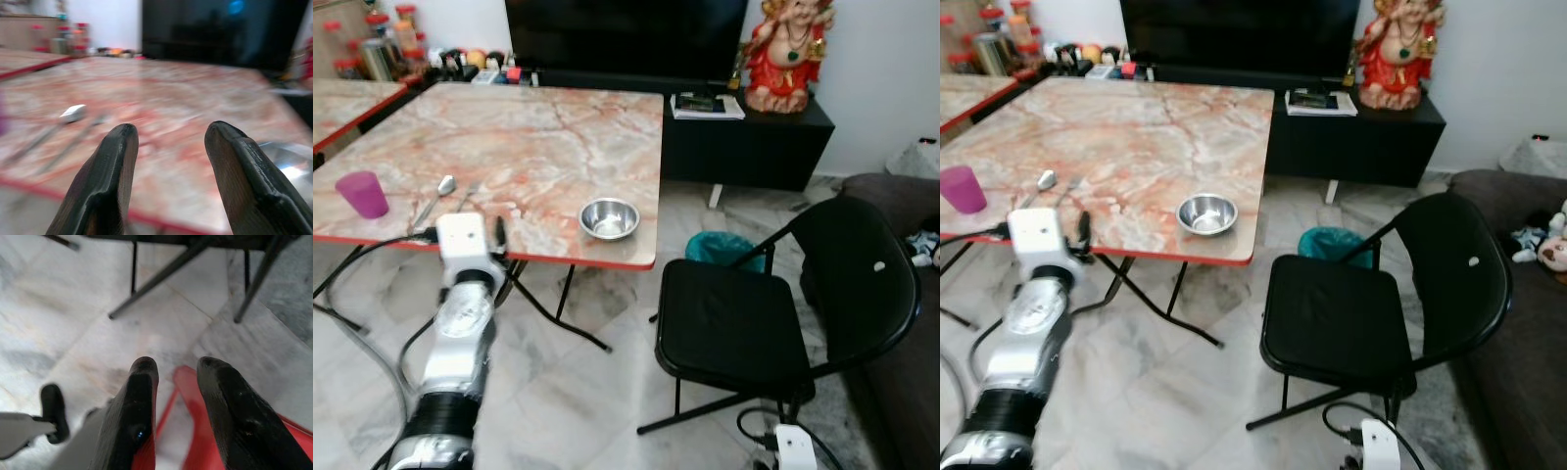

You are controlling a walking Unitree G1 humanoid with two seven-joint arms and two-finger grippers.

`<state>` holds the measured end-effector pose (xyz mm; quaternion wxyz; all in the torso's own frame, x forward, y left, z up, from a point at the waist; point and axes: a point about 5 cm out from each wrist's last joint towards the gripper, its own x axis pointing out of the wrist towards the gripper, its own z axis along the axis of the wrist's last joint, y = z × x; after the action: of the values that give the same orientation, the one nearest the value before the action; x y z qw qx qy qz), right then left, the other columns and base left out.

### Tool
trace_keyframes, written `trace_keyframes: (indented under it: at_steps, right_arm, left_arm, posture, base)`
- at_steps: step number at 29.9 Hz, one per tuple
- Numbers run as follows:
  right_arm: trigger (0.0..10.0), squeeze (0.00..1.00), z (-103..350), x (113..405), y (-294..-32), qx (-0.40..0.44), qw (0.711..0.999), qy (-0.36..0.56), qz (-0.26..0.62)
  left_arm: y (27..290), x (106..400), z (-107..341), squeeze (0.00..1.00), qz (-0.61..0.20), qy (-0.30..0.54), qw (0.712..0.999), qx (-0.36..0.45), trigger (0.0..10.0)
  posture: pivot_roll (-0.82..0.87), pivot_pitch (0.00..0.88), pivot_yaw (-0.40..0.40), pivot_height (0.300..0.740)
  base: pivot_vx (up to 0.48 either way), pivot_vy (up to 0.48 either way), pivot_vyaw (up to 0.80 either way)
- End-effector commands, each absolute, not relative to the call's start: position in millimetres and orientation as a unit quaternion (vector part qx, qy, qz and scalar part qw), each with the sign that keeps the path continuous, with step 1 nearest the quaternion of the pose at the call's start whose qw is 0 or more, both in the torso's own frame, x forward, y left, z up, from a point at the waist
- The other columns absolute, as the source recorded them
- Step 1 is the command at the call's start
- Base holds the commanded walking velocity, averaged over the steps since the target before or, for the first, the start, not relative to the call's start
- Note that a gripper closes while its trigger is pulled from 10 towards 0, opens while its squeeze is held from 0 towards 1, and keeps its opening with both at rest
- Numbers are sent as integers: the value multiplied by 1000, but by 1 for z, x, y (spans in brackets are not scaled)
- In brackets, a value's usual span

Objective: Setting the table

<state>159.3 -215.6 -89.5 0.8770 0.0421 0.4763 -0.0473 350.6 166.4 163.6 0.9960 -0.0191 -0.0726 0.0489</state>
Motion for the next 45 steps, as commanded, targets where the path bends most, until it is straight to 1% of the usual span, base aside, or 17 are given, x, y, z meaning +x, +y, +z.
trace_keyframes:
  at_steps: [1, 5, 12, 16, 17, 19, 29, 45]
  right_arm:
    - [10000, 0, -89, 160, -218, 49, 880, 470, -55]
    - [10000, 0, -89, 159, -217, 52, 880, 468, -59]
    - [10000, 0, -89, 159, -217, 55, 880, 467, -60]
    - [10000, 0, -89, 160, -217, 54, 881, 466, -60]
    - [10000, 0, -89, 160, -217, 54, 881, 466, -60]
    - [10000, 0, -89, 160, -218, 54, 881, 466, -60]
    - [10000, 0, -88, 160, -218, 53, 882, 465, -60]
    - [10000, 0, -88, 161, -218, 51, 882, 464, -61]
  left_arm:
    - [158, 354, 155, 0, 32, -49, 998, -3, 10000]
    - [150, 355, 155, 0, 14, -46, 999, -3, 10000]
    - [157, 359, 157, 0, 25, -40, 999, 0, 10000]
    - [160, 358, 152, 0, 14, -30, 999, 22, 10000]
    - [159, 357, 151, 0, 0, -31, 999, 41, 10000]
    - [159, 356, 150, 0, -8, -33, 998, 53, 10000]
    - [162, 355, 149, 0, -5, -30, 998, 52, 10000]
    - [151, 355, 152, 0, -32, -37, 997, 51, 10000]
  posture:
    - [1, 0, -30, 740]
    - [-2, 0, -27, 740]
    - [0, 0, -27, 740]
    - [-1, 0, -28, 740]
    - [-2, 0, -29, 740]
    - [-2, 0, -29, 740]
    - [0, 0, -33, 740]
    - [1, 0, -28, 740]
  base:
    - [0, 0, 0]
    - [0, 0, 0]
    - [0, 0, 0]
    - [277, 0, 0]
    - [296, 0, 0]
    - [306, 0, 0]
    - [330, 0, 0]
    - [335, 0, 0]
